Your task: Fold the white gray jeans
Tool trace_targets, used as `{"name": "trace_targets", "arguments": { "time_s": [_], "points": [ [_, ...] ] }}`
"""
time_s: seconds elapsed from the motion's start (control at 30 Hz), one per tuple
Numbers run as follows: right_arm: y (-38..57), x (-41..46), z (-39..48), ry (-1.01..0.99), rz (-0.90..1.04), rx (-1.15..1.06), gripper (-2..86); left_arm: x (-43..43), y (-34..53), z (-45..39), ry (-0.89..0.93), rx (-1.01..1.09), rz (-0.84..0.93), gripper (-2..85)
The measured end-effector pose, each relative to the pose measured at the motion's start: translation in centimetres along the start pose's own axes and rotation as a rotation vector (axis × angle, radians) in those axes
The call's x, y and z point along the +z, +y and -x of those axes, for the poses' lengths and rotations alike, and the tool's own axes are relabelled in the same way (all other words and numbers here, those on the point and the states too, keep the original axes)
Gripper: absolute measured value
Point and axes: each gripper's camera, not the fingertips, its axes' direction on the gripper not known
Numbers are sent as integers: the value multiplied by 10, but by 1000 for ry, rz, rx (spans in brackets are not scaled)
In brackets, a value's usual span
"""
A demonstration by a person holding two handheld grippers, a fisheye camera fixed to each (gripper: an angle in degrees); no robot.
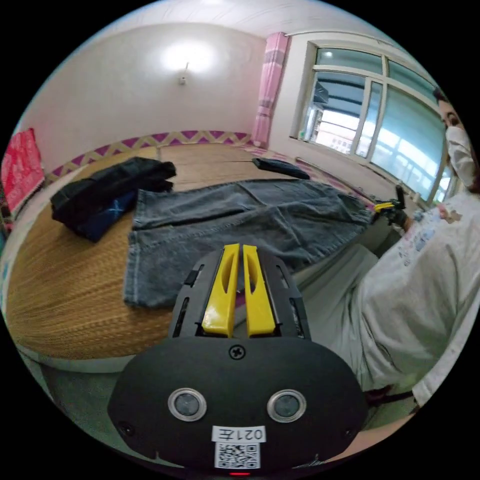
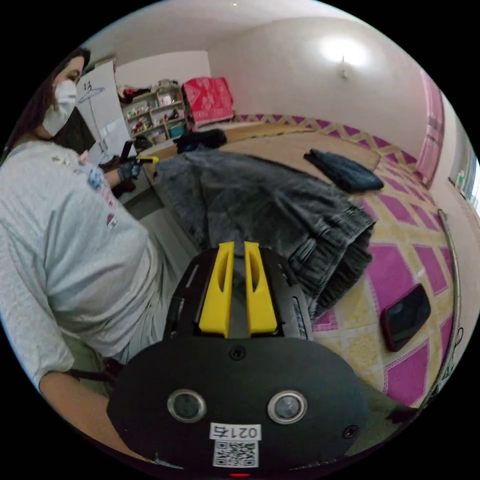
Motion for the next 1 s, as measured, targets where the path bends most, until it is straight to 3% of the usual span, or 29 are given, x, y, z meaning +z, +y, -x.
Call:
{"name": "trace_targets", "arguments": {
  "time_s": [0.1, 0.17, 0.27, 0.43, 0.57, 0.8, 1.0],
  "points": [
    [-12, 33, -26, 126, 95, 53, 64, 18, -10, 21, -53, -71, 73, 32],
    [-7, 61, -36, 187, 221, 49, 56, 46, 3, 38, -64, -113, 255, 20],
    [10, 50, -39, 216, 117, 87, 38, 26, 26, 58, -2, -213, 152, -3],
    [12, 27, -48, 235, 148, 169, 6, -4, 45, 62, -63, -209, 106, -8],
    [32, -37, -71, 136, -107, 439, 24, -54, 66, 62, 2, -319, -126, -5],
    [109, -85, -94, 80, -348, 990, 80, -83, 108, 61, 17, -691, -157, 54],
    [134, -75, -123, -60, -405, 1191, 95, -86, 132, 90, 51, -901, -179, 102]
  ]
}}
